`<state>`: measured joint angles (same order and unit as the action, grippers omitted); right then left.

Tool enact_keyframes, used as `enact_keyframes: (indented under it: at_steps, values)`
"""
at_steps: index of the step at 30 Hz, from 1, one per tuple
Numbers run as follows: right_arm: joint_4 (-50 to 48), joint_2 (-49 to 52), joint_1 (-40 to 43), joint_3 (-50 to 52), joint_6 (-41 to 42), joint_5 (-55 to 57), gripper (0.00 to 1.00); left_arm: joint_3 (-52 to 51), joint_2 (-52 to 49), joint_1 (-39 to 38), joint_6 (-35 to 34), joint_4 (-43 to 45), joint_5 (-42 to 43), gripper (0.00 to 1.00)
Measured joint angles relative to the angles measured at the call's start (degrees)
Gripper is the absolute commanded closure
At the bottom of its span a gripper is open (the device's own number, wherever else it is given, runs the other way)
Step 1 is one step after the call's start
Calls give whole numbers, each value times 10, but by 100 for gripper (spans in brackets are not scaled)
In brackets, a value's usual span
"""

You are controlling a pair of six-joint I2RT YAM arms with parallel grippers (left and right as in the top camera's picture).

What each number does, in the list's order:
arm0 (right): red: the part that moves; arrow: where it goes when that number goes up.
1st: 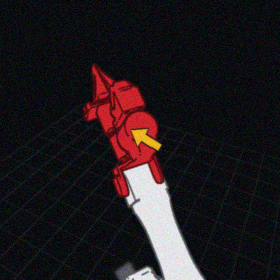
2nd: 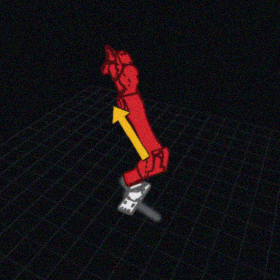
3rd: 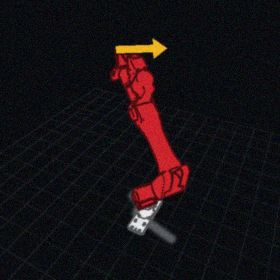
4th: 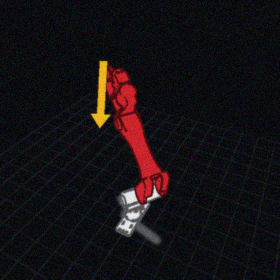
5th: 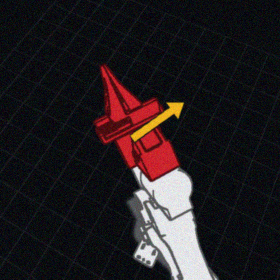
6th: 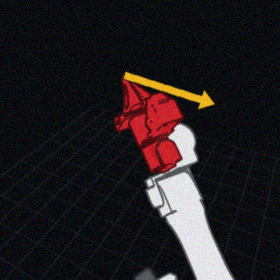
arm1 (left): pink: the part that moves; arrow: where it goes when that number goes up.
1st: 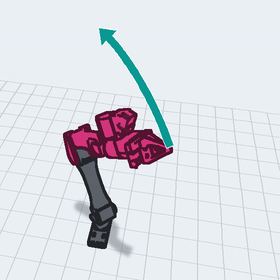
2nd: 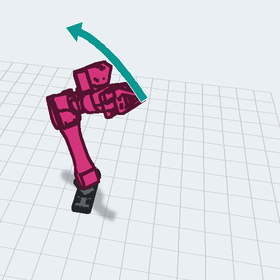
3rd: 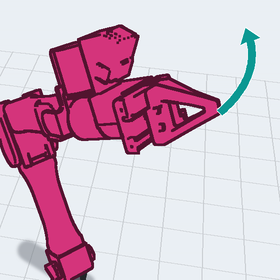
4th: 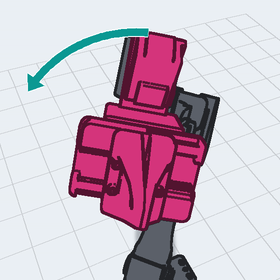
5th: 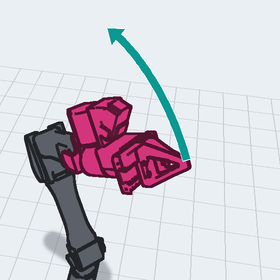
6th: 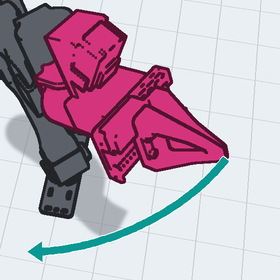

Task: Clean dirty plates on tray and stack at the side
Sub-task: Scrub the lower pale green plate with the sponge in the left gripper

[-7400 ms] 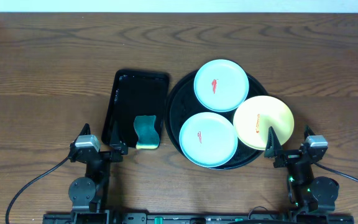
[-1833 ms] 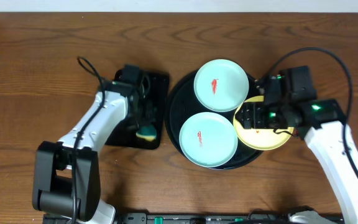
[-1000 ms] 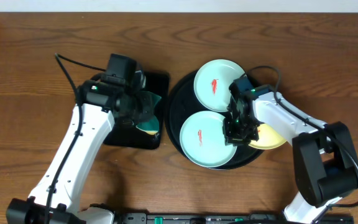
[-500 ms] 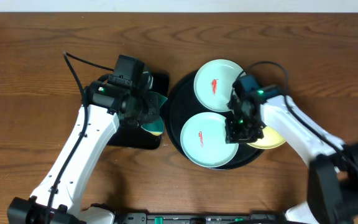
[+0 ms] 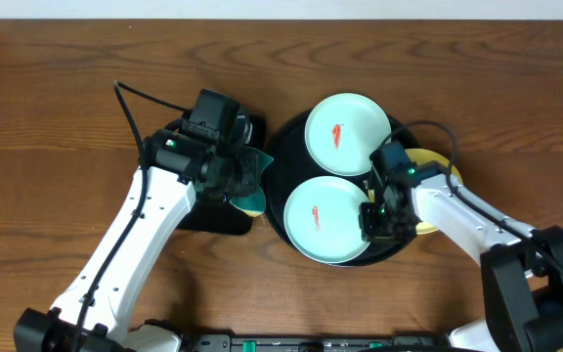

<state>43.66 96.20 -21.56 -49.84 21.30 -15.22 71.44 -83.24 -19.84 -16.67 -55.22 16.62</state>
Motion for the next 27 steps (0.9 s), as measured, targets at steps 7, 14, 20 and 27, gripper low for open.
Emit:
enact_keyframes:
  at_steps: [7, 14, 20, 27]
  values:
    - [-103, -3, 9, 4, 12, -26, 99, 0, 0, -12, -1, 21, 0, 92]
    - [-113, -3, 9, 4, 33, 26, 99, 0, -34, -59, -28, 54, 0, 93]
    - [-117, -4, 7, 4, 83, 50, 99, 0, -95, -93, -74, 67, 0, 92]
    - [-118, -5, 4, 4, 131, 61, 99, 0, -141, -117, -136, 94, 9, 92]
